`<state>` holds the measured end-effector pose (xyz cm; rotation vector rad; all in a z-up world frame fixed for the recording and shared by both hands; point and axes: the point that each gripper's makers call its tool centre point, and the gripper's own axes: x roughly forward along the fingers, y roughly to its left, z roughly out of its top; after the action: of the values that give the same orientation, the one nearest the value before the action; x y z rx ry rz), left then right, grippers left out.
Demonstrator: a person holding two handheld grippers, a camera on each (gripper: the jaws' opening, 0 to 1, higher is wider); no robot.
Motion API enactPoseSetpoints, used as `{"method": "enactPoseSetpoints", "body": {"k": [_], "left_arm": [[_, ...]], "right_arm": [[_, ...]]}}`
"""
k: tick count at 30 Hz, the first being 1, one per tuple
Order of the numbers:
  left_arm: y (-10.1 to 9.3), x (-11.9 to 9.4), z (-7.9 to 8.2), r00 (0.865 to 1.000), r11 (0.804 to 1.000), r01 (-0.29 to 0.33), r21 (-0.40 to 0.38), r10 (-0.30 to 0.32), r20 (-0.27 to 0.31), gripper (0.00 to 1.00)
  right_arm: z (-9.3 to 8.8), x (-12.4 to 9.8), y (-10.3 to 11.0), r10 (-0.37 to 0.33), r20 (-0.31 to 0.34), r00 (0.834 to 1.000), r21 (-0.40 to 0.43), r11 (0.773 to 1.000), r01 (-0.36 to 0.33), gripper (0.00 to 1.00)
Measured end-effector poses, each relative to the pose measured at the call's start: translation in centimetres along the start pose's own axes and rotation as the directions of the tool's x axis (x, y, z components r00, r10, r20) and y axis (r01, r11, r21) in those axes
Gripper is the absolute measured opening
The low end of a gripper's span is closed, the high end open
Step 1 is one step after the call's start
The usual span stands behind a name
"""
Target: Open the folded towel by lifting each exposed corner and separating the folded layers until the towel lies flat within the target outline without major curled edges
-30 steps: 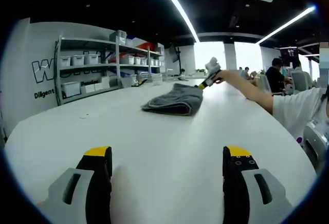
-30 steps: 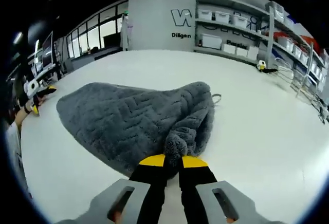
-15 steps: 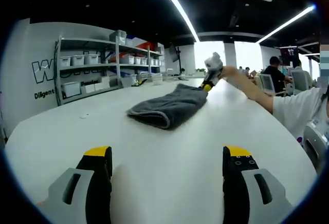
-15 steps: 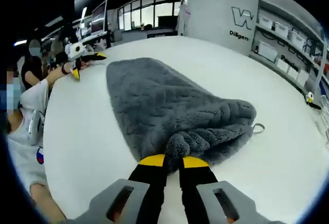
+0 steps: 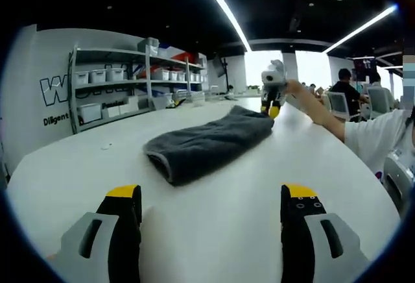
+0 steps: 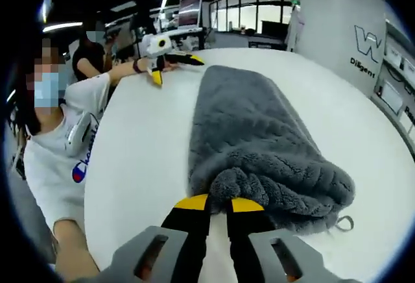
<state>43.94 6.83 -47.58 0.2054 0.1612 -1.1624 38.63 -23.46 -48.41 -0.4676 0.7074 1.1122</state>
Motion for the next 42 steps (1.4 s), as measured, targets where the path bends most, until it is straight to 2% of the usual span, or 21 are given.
{"method": "enactPoseSetpoints", "body": {"k": [6,13,22,25,30,33,34,36,37,38,40,42], "left_arm": [[0.0,0.0,-0.1,1.0,1.0,-0.002,0.002,0.002,-0.002,0.87],[0.1,0.0,-0.1,1.0,1.0,-0.004,0.005,0.004,-0.004,0.87],[0.3,0.0,-0.1,1.0,1.0,-0.005,0.002,0.005,-0.004,0.87],[0.4,0.0,-0.1,1.0,1.0,-0.009,0.003,0.009,-0.005,0.87],[0.8,0.0,-0.2,1.0,1.0,-0.022,0.0,0.022,-0.007,0.87],[0.8,0.0,-0.2,1.0,1.0,-0.025,0.0,0.025,-0.007,0.88],[0.8,0.0,-0.2,1.0,1.0,-0.025,0.002,0.025,-0.008,0.88],[0.8,0.0,-0.2,1.0,1.0,-0.026,0.001,0.026,-0.007,0.88],[0.8,0.0,-0.2,1.0,1.0,-0.026,0.001,0.026,-0.007,0.88],[1.0,0.0,-0.2,1.0,1.0,-0.03,0.004,0.03,-0.009,0.87],[1.2,-0.1,-0.2,0.999,0.999,-0.036,0.002,0.036,-0.01,0.87],[1.3,-0.1,-0.2,0.999,0.999,-0.04,-0.003,0.04,-0.009,0.85]], "right_arm": [[2.0,1.8,2.6,0.05,-0.061,0.997,-0.118,0.991,-0.057,0.07],[4.4,4.1,6.1,0.105,-0.115,0.988,-0.266,0.955,-0.132,0.07],[7.4,7.2,10.5,0.205,-0.102,0.973,-0.388,0.893,-0.229,0.07],[8.6,8.5,12.1,0.248,-0.086,0.965,-0.433,0.863,-0.261,0.07],[9.9,9.8,13.8,0.292,-0.066,0.954,-0.476,0.831,-0.287,0.07],[10.9,11.2,15.7,0.335,-0.06,0.94,-0.531,0.787,-0.314,0.06],[11.0,11.5,16.3,0.36,-0.072,0.93,-0.549,0.764,-0.338,0.03],[11.3,12.5,17.7,0.387,-0.082,0.918,-0.575,0.734,-0.361,0.03],[11.9,12.8,18.1,0.391,-0.06,0.918,-0.58,0.735,-0.351,0.03],[12.4,13.0,18.7,0.414,-0.058,0.908,-0.579,0.728,-0.368,0.03],[12.9,13.5,19.2,0.433,-0.052,0.9,-0.593,0.712,-0.377,0.02],[13.3,13.9,19.5,0.456,-0.039,0.889,-0.583,0.712,-0.391,0.01]]}}
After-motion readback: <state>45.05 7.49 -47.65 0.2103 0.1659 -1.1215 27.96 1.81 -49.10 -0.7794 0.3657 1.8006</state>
